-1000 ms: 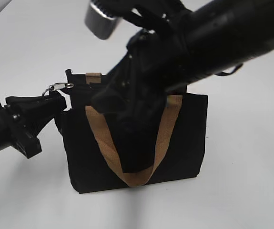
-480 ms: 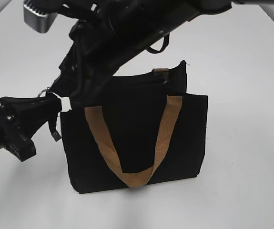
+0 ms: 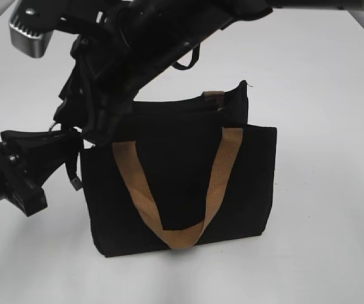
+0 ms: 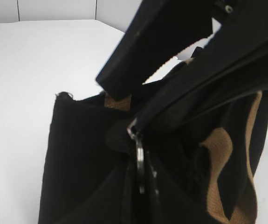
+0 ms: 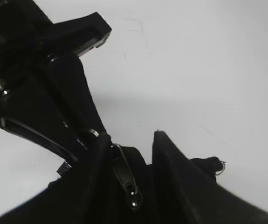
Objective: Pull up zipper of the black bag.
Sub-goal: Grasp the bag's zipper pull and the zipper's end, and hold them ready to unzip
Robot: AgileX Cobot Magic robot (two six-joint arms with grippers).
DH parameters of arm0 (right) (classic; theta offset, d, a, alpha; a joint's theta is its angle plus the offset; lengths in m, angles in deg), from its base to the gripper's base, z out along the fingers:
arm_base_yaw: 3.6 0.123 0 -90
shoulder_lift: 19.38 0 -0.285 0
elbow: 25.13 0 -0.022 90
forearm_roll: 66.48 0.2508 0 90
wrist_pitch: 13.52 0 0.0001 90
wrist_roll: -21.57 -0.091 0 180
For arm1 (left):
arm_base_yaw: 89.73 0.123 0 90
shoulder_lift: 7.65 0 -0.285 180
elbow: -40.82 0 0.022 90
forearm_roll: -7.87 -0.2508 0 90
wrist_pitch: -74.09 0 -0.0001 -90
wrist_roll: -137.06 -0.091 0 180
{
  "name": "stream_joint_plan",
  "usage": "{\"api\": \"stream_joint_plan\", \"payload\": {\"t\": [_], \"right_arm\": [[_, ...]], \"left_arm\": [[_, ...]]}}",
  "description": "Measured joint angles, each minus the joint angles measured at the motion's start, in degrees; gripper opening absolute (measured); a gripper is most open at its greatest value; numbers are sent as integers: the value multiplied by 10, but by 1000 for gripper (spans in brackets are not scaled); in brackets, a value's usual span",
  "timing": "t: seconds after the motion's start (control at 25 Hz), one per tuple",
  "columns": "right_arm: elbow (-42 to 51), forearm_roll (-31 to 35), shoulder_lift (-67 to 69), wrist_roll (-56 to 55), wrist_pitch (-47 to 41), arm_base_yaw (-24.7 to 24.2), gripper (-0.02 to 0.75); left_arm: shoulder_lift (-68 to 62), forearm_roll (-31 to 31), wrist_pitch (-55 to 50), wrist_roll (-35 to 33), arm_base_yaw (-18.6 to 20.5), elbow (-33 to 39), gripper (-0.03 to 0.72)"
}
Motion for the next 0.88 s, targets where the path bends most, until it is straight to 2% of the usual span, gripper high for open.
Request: {"api": "stream_joint_plan", "payload": {"t": [0.28, 0.72, 0.8, 0.88], "right_arm": [[0, 0, 7, 2, 2, 4, 222], [0, 8, 8, 14, -14, 6, 219], [-1, 8, 9, 14, -13, 6, 182], [-1, 7, 9, 16, -13, 6, 95]], "left_arm": [[0, -9, -7, 2, 2, 0, 12], [3, -13, -2, 2, 2, 1, 12], [3, -13, -2, 2, 2, 1, 12], [3, -11, -2, 2, 2, 1, 12]]}}
